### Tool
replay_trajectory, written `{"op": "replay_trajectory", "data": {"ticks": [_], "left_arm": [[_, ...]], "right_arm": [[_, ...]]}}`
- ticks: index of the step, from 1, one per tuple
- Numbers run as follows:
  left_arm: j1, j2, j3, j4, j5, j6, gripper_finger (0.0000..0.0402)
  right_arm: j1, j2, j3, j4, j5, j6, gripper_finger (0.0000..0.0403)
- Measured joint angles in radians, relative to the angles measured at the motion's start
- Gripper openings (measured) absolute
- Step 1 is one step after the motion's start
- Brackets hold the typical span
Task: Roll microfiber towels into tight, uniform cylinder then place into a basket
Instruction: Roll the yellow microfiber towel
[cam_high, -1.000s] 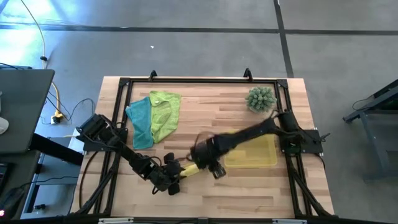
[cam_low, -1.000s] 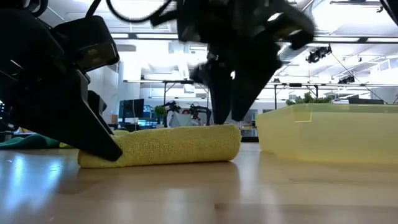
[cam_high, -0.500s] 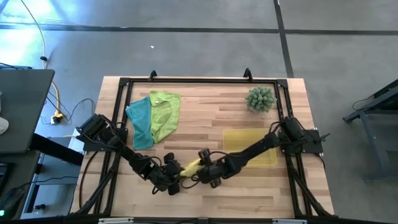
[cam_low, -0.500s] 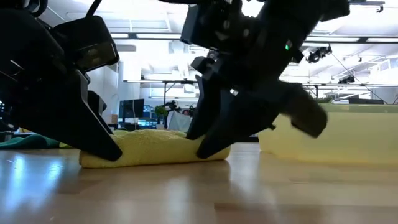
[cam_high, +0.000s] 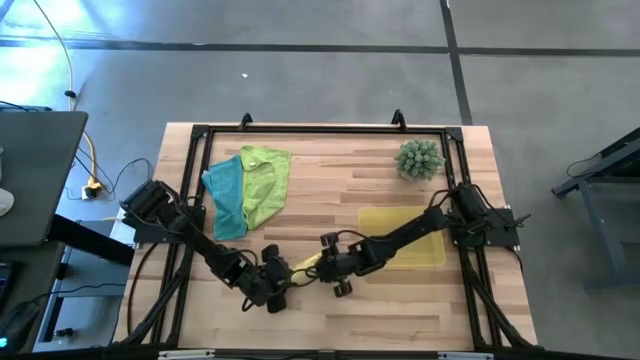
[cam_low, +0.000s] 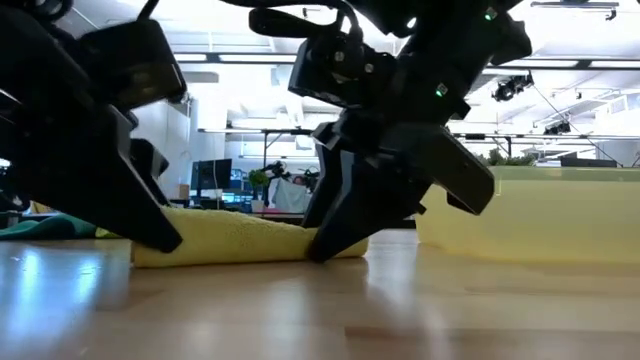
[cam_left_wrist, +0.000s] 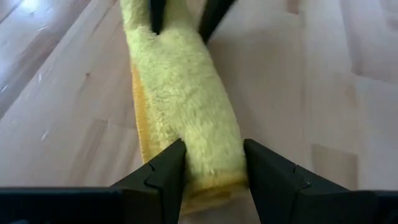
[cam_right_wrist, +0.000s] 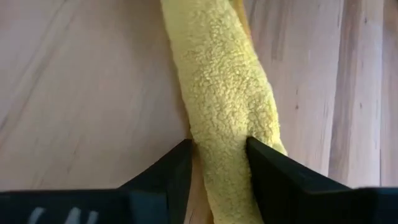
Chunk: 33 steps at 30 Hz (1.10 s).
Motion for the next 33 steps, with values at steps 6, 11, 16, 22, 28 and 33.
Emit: {"op": "replay_trajectory", "data": {"ticks": [6,11,16,22,28,33], "left_arm": [[-0.001,-0.077,0.001,-0.083,0.033,0.017,0.0147],[-0.005,-0.126,0.002,-0.118,0.079,-0.017,0.0147],[-0.025,-0.168,0.002,-0.084,0.077,-0.017,0.0147],[-0.033,-0.165,0.004,-0.002,-0.020,0.061,0.0147],[0.002,-0.104,0.004,0.000,-0.082,0.147,0.0147],[0.046,-0.040,0.005,-0.028,-0.096,0.152,0.0147]], "right_arm": [[-0.019,0.001,0.000,-0.002,-0.032,0.106,0.0068],[-0.032,0.001,-0.001,-0.010,-0.085,0.149,0.0010],[-0.057,0.002,-0.001,-0.015,-0.184,0.208,0.0012],[-0.095,0.002,-0.002,-0.015,-0.284,0.315,0.0005],[-0.129,0.002,-0.002,-0.013,-0.384,0.396,0.0007],[-0.136,0.002,-0.002,-0.013,-0.391,0.418,0.0008]]}}
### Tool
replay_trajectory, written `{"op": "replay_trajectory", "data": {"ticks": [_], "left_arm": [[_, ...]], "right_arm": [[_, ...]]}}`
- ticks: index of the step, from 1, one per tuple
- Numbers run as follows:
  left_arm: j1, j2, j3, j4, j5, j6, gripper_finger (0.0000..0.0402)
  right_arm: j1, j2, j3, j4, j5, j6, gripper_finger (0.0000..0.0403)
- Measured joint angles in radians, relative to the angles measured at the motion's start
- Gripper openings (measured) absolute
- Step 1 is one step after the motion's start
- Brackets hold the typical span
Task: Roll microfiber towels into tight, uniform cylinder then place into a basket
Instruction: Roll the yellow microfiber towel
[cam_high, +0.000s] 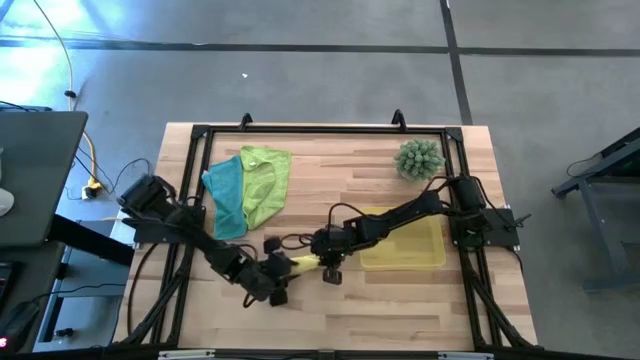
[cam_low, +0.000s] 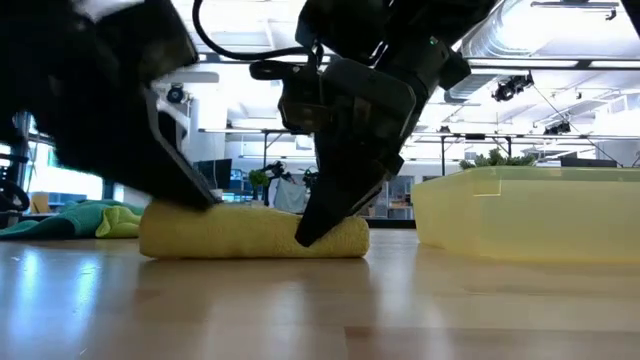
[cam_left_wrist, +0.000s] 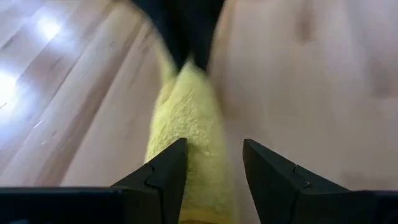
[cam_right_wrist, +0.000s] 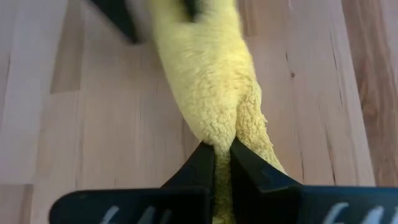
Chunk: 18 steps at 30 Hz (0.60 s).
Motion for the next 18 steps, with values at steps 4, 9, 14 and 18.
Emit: {"op": "replay_trajectory", "data": {"ticks": [4,9,14,18], "left_arm": [[0.025,0.046,0.000,-0.005,0.044,-0.002,0.0147],[0.027,0.087,0.004,0.005,0.054,-0.047,0.0147],[0.025,0.093,0.004,0.011,0.048,-0.083,0.0147],[0.025,0.094,0.002,0.028,0.049,-0.072,0.0147]], "right_arm": [[0.000,0.000,0.000,0.001,0.002,-0.003,0.0009],[0.001,-0.012,0.000,-0.001,-0.016,-0.136,0.0048],[0.007,-0.083,-0.007,-0.035,-0.031,-0.252,0.0120],[0.024,-0.141,-0.006,-0.011,0.002,-0.368,0.0153]]}}
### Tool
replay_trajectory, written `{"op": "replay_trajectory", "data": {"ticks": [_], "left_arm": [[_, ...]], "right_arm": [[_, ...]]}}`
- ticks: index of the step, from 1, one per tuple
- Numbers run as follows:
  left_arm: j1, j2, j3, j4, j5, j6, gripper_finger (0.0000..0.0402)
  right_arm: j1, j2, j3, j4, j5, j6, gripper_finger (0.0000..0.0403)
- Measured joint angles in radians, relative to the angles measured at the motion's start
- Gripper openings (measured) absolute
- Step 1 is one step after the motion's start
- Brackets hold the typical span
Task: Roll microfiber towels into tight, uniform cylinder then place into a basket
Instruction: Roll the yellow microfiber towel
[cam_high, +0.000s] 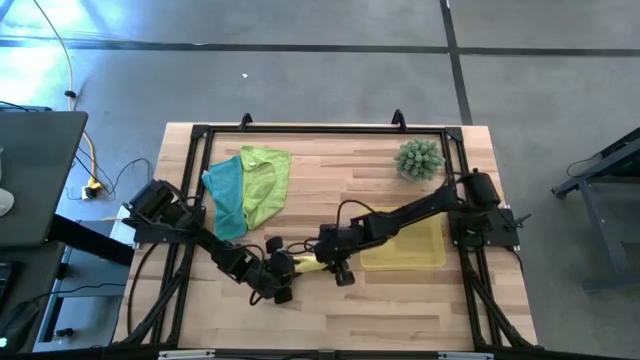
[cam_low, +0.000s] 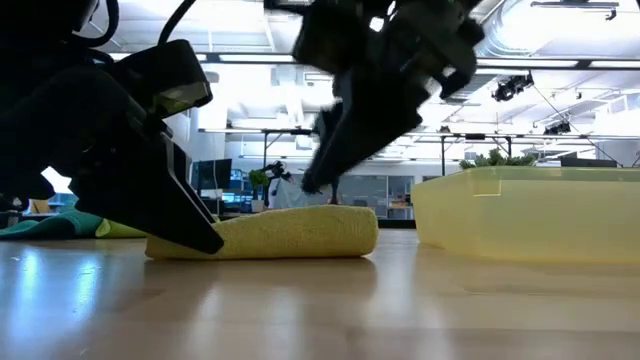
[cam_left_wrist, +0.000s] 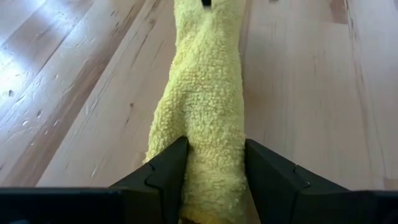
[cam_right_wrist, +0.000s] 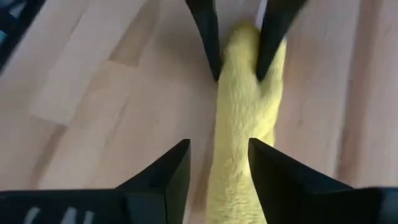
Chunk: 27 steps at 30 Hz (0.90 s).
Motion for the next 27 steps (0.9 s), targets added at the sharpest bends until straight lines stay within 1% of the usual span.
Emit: {"op": "replay_trajectory", "data": {"ticks": [3,6,10,12,19,23,25,27], "left_arm": [[0.000,0.001,0.000,0.004,0.000,0.000,0.0147],[0.000,0.002,-0.001,0.005,-0.004,0.000,0.0147],[0.000,0.002,-0.001,0.003,-0.005,0.000,0.0147],[0.000,0.002,-0.001,0.000,-0.004,0.000,0.0147],[0.000,0.003,-0.001,0.002,-0.005,0.000,0.0147],[-0.003,0.003,-0.001,0.005,-0.005,-0.001,0.0147],[-0.008,-0.008,-0.001,0.006,-0.005,-0.001,0.0147],[-0.015,-0.021,-0.002,0.002,-0.004,-0.001,0.0147]], "right_arm": [[0.037,0.002,0.000,0.050,0.093,-0.104,0.0159],[0.070,0.035,0.001,0.126,0.163,-0.174,0.0161],[0.095,0.090,0.002,0.200,0.277,-0.209,0.0161],[0.096,0.112,0.002,0.216,0.318,-0.217,0.0161],[0.072,0.166,0.005,0.222,0.331,-0.180,0.0161],[0.055,0.180,0.006,0.223,0.327,-0.094,0.0159],[0.052,0.182,0.008,0.208,0.321,-0.066,0.0150],[0.050,0.182,0.010,0.194,0.318,-0.047,0.0130]]}}
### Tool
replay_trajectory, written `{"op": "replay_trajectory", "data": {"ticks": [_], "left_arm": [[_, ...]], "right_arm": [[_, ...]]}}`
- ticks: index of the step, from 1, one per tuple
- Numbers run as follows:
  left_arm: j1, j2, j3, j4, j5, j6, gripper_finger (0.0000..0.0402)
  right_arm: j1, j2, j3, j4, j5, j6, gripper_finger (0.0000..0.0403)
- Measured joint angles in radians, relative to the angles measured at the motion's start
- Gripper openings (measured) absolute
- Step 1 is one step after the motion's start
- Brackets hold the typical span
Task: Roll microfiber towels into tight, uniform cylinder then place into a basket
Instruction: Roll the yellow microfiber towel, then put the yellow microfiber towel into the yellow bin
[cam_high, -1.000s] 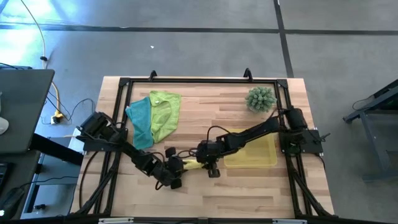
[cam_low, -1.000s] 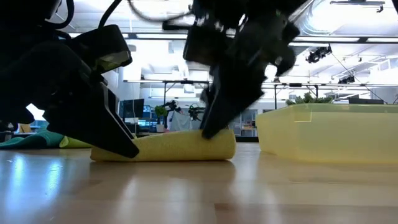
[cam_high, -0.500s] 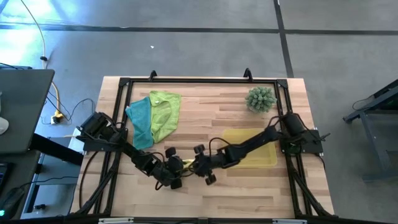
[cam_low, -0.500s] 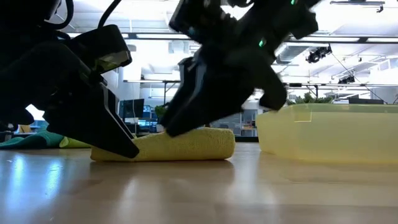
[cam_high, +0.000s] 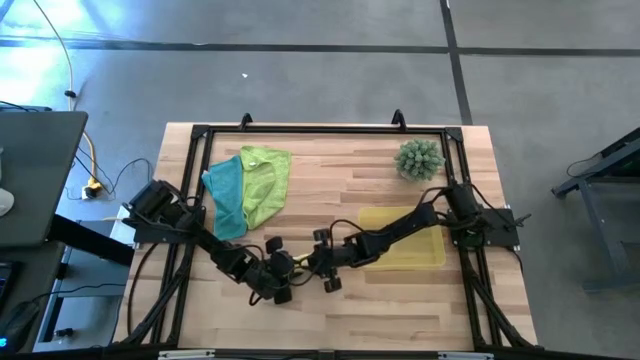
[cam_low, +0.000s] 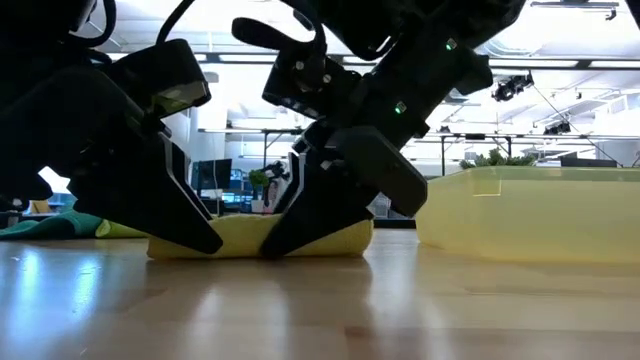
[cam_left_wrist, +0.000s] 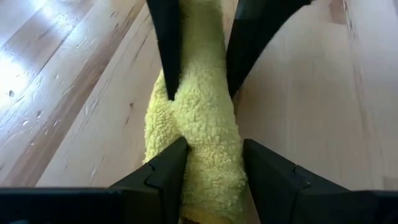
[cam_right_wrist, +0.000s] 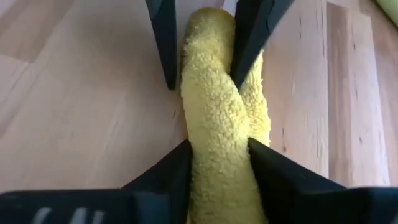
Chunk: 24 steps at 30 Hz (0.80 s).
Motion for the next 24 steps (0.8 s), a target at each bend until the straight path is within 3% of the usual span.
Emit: {"op": "replay_trajectory", "data": {"ticks": [7,15,24], "left_arm": [[-0.042,-0.086,-0.004,-0.050,0.007,-0.011,0.0147],[-0.119,-0.155,-0.001,-0.081,0.048,-0.119,0.0147],[-0.191,-0.167,-0.001,-0.089,-0.008,-0.134,0.0147]], "right_arm": [[-0.003,0.000,0.001,-0.038,0.005,0.066,0.0018],[0.000,-0.039,-0.006,-0.100,0.018,0.119,0.0009],[0.038,-0.253,-0.008,-0.400,0.062,0.173,0.0005]]}}
